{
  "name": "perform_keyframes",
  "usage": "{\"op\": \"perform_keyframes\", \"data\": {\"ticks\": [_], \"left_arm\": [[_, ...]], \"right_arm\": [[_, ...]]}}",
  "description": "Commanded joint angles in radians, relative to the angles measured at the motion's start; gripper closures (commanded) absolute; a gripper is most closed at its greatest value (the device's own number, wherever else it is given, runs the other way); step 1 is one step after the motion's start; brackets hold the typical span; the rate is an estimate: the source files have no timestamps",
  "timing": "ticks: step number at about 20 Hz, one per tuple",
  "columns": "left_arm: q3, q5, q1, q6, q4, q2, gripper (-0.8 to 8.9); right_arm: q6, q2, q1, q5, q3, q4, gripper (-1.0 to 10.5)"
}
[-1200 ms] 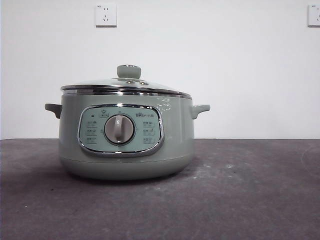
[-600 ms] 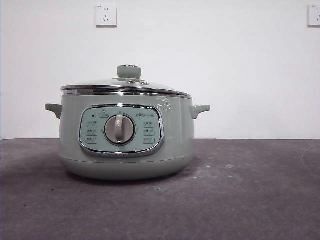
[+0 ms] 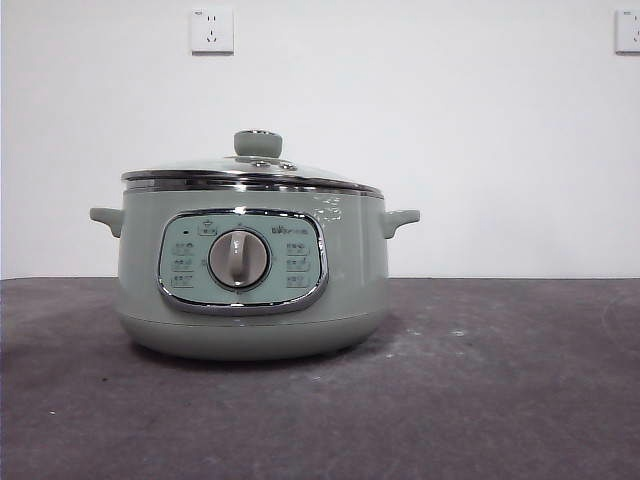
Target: Pick up the pumpkin,open the lid,put the pumpkin in the pot,close the lid
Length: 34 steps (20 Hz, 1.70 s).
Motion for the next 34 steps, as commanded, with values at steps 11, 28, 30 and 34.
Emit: {"op": "perform_keyframes", "data": {"ticks": [11,28,30,34], "left_arm": [[-0.286,-0.032,0.003,-0.035,-0.063,-0.218,8.17],[-0.285,-0.031,0.003,-0.041,-0.15,-0.218,8.17],[-0.285,-0.032,0.003,-0.041,-0.15,-0.218,8.17],[-0.285,-0.031,0.003,-0.041,-0.15,-0.218,8.17]], "right_arm": [[0.006,-0.003,0.001,0.003,0.0,0.001,9.5],[0.006,-0.003,0.001,0.003,0.0,-0.002,9.5],[0.003,-0.003,0.001,0.003,0.0,-0.002,9.5],[-0.096,-0.067,-0.111,0.004,-0.017,0.106,9.5]]}}
